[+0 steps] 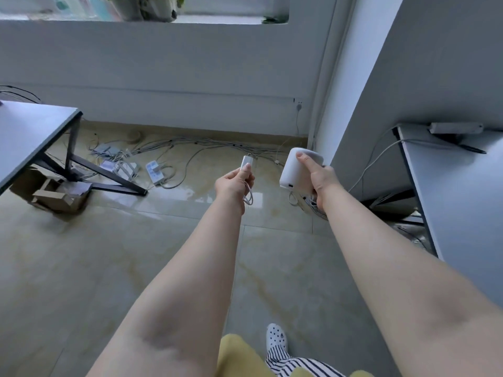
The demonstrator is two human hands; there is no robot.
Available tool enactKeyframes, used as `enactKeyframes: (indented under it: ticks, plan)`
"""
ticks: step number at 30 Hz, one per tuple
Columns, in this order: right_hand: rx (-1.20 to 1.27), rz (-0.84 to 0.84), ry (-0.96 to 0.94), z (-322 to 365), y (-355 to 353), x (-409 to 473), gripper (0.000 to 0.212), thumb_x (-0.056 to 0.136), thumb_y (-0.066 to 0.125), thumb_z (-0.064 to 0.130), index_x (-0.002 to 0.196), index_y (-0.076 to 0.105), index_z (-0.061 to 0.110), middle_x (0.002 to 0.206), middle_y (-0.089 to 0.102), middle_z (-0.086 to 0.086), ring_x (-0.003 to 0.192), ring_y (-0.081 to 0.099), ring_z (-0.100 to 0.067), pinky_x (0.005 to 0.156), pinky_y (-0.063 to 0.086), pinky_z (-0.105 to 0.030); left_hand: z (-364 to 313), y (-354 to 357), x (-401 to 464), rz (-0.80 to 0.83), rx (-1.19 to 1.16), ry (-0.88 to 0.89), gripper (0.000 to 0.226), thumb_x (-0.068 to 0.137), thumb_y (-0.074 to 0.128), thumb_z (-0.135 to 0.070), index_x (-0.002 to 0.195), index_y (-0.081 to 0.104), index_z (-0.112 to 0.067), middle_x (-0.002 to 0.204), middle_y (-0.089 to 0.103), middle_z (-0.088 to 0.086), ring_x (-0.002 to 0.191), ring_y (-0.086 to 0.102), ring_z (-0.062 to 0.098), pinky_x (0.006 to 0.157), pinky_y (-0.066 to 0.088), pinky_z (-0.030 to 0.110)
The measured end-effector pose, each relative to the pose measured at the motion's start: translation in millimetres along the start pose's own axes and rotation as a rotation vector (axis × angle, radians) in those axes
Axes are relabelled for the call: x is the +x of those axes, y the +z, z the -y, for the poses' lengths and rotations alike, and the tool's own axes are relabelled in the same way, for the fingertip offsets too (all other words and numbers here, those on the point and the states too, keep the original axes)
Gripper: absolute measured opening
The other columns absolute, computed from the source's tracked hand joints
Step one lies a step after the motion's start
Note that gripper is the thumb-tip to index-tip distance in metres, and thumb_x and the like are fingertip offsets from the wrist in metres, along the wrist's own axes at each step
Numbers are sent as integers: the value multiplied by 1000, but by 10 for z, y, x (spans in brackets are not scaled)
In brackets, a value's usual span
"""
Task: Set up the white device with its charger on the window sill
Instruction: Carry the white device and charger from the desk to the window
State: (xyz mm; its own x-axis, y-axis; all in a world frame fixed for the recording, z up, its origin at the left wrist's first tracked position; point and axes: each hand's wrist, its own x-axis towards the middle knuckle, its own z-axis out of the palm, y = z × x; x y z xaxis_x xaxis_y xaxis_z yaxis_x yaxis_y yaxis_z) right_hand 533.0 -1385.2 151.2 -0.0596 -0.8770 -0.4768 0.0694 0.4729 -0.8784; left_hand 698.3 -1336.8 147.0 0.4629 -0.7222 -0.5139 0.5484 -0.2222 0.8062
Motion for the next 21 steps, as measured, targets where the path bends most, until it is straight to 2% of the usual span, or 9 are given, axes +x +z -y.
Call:
enactKeyframes:
  ticks: [3,8,13,18,21]
  plan:
    - [-16,8,-15,186,162,304,58,74,71,50,111,43,15,113,52,-7,102,52,-25,95,49,-42,-156,149,292,-18,-14,-2,15,82,71,-8,90,63,2,69,63,11,60,59,17,70,56,25]
    - [-46,31,-9,432,470,774,79,62,74,59,121,47,13,121,56,-9,107,55,-29,97,49,-49,-432,326,819,-27,-24,22,12,82,71,-9,79,62,-2,71,62,11,60,59,17,70,55,25]
    - [-43,17,-31,658,827,1351,64,69,73,53,113,45,15,120,56,-8,104,56,-27,97,49,-44,-702,499,1462,-15,-30,12,12,81,72,-10,78,62,-3,72,63,10,61,59,17,73,55,26]
    - [-25,10,-26,901,1338,1972,81,56,75,58,116,46,14,122,57,-8,107,58,-27,98,49,-46,-1050,690,2211,-7,-11,12,14,82,71,-10,72,62,-5,63,63,6,58,57,16,73,53,26]
    - [-24,2,-12,1096,1662,2360,88,49,74,61,117,48,13,120,58,-8,107,59,-27,97,50,-46,-1331,777,2692,-1,7,-6,13,82,71,-10,73,62,-5,67,62,7,59,57,15,71,53,24]
